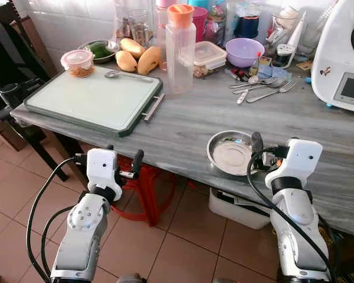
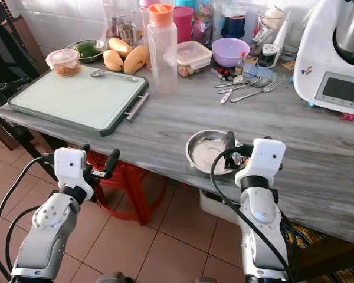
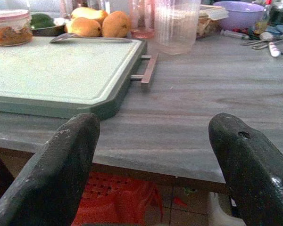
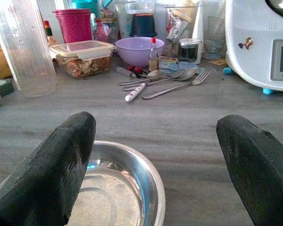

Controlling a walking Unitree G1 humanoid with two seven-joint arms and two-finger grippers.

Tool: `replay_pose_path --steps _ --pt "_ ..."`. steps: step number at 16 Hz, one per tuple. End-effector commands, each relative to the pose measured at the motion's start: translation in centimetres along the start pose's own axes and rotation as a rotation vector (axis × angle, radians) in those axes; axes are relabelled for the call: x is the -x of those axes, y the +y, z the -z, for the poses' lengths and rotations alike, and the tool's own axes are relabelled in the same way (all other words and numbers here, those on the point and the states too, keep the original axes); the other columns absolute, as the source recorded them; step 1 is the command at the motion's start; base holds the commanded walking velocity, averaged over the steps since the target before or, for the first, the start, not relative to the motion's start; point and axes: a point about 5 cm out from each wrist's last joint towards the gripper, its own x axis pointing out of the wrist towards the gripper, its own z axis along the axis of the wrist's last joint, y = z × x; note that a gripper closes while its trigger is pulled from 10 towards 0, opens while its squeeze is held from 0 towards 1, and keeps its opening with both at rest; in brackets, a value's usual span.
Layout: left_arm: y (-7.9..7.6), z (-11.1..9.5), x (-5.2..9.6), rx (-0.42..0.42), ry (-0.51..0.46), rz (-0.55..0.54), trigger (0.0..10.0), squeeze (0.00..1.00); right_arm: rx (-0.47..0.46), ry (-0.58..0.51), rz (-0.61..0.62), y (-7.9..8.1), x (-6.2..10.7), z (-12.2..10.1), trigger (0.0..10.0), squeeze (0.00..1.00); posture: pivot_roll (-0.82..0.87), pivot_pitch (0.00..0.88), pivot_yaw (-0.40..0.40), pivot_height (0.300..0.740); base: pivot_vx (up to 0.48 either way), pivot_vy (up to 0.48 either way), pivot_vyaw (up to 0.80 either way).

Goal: Setting the table

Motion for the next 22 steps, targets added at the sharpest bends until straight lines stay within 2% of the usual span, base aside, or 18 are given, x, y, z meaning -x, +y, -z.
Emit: replay_pose_path --steps 1,2,3,4,12,22 --pt "0.25 0.05 -0.19 -0.004 0.012 -0.012 10.0 0.00 0.009 -0.032 -0.011 0.12 0.11 -0.66 10.0 0.97 -0.06 0.000 0.033 0.740 0.000 0.000 0.00" --pt "0.24 0.07 -0.21 -0.005 0.013 -0.013 10.0 0.00 0.016 -0.033 -0.014 0.14 0.06 -0.66 10.0 0.73 -0.06 0.000 0.033 0.740 -0.244 0.000 0.00" --pt "0.24 0.07 -0.22 -0.005 0.014 -0.014 10.0 0.00 0.012 -0.031 -0.017 0.17 0.02 -0.62 10.0 0.07 -0.06 0.000 0.032 0.740 -0.247 0.000 0.00" --pt "0.23 0.09 -0.22 -0.006 0.015 -0.016 10.0 0.00 0.011 -0.029 -0.017 0.17 -0.01 -0.57 10.0 0.00 -0.06 0.000 0.032 0.740 -0.244 0.000 0.00" --pt "0.25 0.19 -0.22 -0.009 0.025 -0.020 10.0 0.00 -0.002 -0.007 -0.023 0.31 -0.07 -0.19 10.0 0.00 -0.06 0.000 0.030 0.740 -0.277 0.000 0.00" --pt "0.14 0.30 -0.25 -0.010 0.031 -0.016 10.0 0.00 -0.009 0.003 -0.030 0.44 -0.17 -0.01 10.0 0.00 -0.06 0.000 0.030 0.740 -0.286 0.000 -0.52"
